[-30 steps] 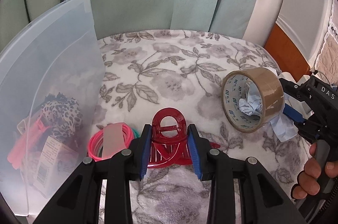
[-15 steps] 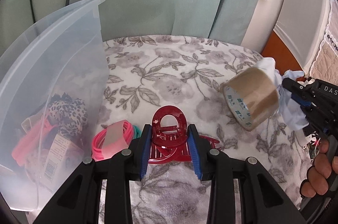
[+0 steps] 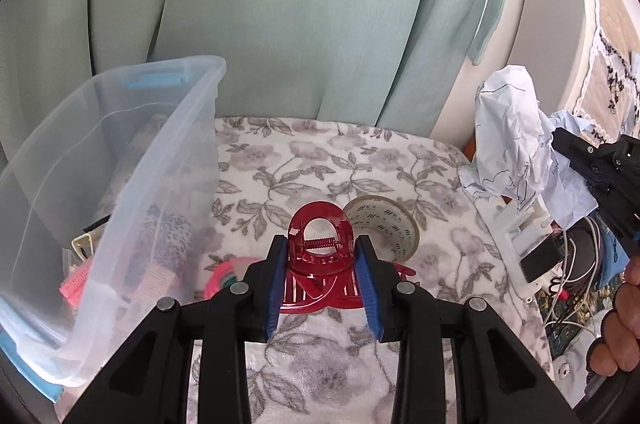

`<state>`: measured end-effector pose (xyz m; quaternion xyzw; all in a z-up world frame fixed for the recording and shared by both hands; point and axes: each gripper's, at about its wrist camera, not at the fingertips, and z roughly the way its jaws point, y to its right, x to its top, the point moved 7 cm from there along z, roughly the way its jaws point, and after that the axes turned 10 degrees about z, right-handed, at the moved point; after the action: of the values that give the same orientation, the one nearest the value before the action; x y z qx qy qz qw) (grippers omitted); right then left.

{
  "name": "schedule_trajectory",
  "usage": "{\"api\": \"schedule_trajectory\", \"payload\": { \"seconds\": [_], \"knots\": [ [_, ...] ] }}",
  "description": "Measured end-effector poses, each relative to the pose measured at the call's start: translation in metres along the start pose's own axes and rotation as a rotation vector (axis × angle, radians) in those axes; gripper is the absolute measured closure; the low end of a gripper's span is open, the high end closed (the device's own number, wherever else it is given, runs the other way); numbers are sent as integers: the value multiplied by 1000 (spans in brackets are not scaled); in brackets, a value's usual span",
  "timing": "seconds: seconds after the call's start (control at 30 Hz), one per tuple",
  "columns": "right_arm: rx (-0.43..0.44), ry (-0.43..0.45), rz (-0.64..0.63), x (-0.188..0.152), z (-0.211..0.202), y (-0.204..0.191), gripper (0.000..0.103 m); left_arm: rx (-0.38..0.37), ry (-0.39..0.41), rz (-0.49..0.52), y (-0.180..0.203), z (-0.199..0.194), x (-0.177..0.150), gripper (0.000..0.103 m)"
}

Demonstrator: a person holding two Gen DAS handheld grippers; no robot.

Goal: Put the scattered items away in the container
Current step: 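Lift the claw clip with left while right pulls the paper out of the tape roll, then carry the claw clip with left while right carries the paper over the container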

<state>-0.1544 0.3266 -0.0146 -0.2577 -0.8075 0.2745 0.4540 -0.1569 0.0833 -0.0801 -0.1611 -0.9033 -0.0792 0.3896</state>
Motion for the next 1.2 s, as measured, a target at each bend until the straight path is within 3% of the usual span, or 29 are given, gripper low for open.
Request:
{"api": "schedule_trajectory", "payload": {
  "seconds": [0.43,0.73,1.2],
  "knots": [
    [87,24,-82,-9,-50,-64,101,-3,191,-64,-27,-87,29,68],
    [170,13,-188,-30,-73,-117,101,41,302,-134,-62,-137,34,68],
    [241,-103,-313,-85,-54,-184,101,142,353,-285,-139,-165,20,68]
  ]
}}
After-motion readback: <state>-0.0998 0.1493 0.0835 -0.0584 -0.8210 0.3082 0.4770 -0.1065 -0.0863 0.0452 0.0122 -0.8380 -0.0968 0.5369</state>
